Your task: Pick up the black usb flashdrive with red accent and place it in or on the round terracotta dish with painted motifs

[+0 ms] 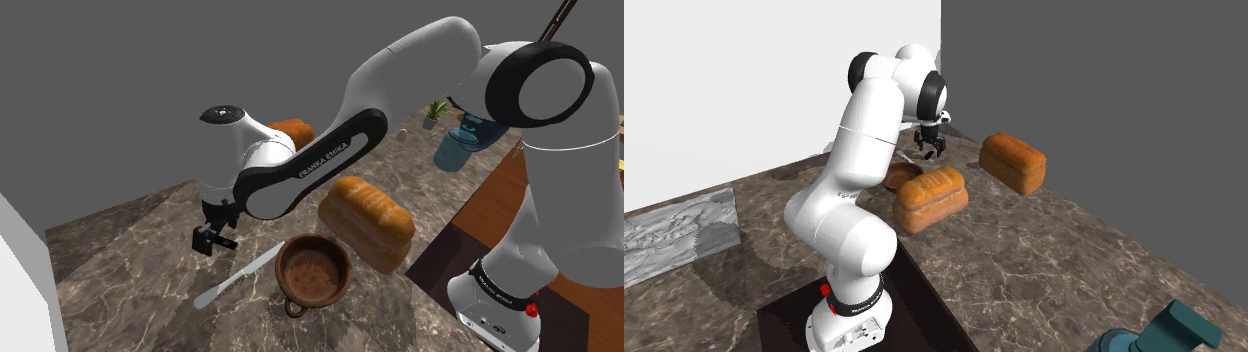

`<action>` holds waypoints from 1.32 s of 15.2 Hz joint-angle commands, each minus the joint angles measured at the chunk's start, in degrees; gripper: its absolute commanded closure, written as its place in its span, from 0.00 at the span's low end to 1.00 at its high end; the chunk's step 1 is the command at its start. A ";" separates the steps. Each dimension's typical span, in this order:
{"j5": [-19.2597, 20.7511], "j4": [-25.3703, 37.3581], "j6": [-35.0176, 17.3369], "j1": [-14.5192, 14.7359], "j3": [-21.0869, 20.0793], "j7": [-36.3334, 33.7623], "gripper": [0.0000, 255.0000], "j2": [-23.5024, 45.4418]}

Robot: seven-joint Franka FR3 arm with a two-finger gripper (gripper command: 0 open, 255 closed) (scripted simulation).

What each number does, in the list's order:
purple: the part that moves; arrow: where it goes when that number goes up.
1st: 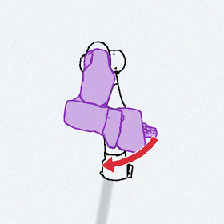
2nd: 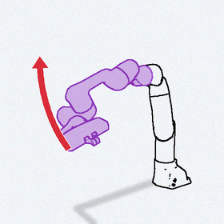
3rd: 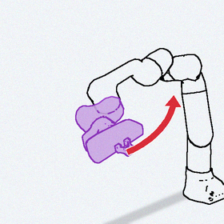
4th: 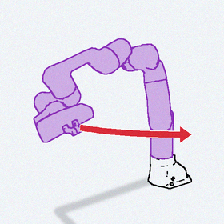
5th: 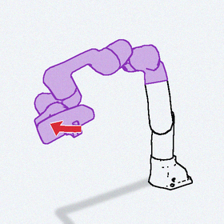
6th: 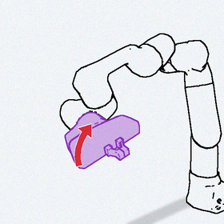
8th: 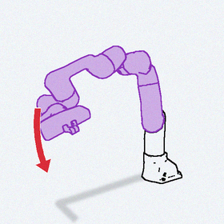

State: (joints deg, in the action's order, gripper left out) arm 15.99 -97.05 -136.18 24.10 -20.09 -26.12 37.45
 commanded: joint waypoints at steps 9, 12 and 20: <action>0.04 0.17 -0.09 -0.07 0.07 0.13 1.00 0.23; -0.06 -0.11 -0.04 -0.21 -0.01 0.21 1.00 -0.10; -0.95 0.23 2.46 -0.54 -0.76 0.58 1.00 -2.30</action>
State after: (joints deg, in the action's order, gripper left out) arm 15.21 -96.96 -134.24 23.62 -20.71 -25.63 35.50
